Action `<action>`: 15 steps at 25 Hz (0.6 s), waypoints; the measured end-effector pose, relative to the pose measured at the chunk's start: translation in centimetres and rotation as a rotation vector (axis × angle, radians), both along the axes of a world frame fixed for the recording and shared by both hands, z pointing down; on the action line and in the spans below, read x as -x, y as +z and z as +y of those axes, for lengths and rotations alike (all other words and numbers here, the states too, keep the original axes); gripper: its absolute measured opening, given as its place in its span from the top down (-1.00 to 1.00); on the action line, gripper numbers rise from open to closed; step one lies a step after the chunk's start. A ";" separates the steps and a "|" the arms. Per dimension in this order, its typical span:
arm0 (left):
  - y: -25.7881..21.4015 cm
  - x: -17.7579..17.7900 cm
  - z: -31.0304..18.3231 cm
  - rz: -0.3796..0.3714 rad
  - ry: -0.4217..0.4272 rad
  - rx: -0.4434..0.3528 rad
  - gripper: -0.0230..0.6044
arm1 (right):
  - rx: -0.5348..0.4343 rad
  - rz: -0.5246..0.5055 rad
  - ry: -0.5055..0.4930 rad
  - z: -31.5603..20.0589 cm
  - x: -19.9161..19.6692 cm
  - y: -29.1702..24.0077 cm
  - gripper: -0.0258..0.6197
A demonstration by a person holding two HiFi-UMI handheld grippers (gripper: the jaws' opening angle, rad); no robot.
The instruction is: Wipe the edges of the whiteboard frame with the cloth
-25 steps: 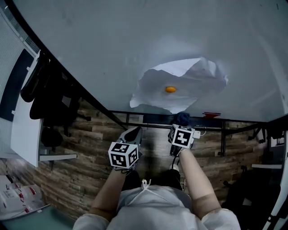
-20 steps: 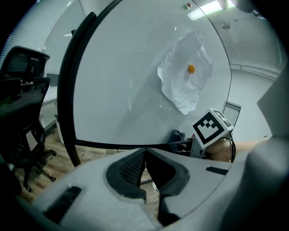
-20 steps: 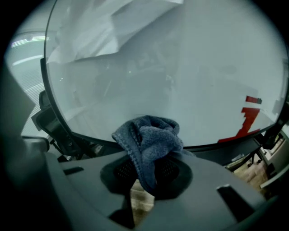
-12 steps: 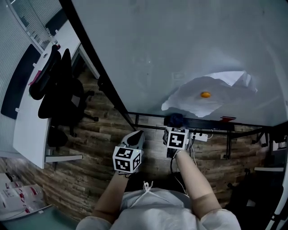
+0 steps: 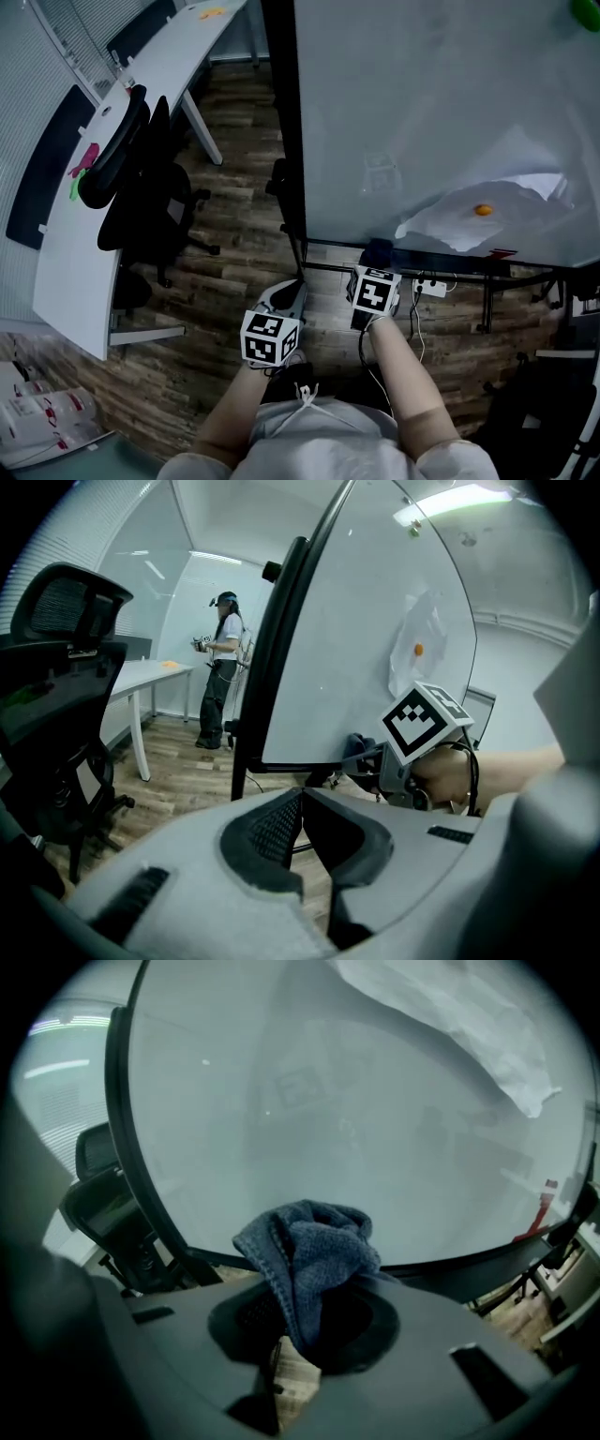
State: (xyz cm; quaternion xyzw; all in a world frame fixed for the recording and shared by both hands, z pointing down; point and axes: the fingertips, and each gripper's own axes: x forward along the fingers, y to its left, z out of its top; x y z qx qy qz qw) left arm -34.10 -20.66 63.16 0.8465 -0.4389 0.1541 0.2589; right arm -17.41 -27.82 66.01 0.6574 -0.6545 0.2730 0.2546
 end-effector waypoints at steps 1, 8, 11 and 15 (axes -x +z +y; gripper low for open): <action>0.1 0.7 -0.2 0.000 -0.001 0.002 0.86 | -0.003 -0.002 -0.004 -0.2 0.7 0.0 0.70; 0.3 3.8 -0.3 0.030 -0.017 0.006 0.86 | 0.008 -0.007 -0.031 -1.1 6.3 0.4 0.71; 0.9 5.2 0.1 0.032 -0.029 0.019 0.86 | -0.001 -0.008 -0.030 -1.4 7.4 0.6 0.71; 1.8 7.3 0.4 0.030 -0.059 0.035 0.87 | 0.015 -0.024 -0.064 -1.6 10.4 0.9 0.70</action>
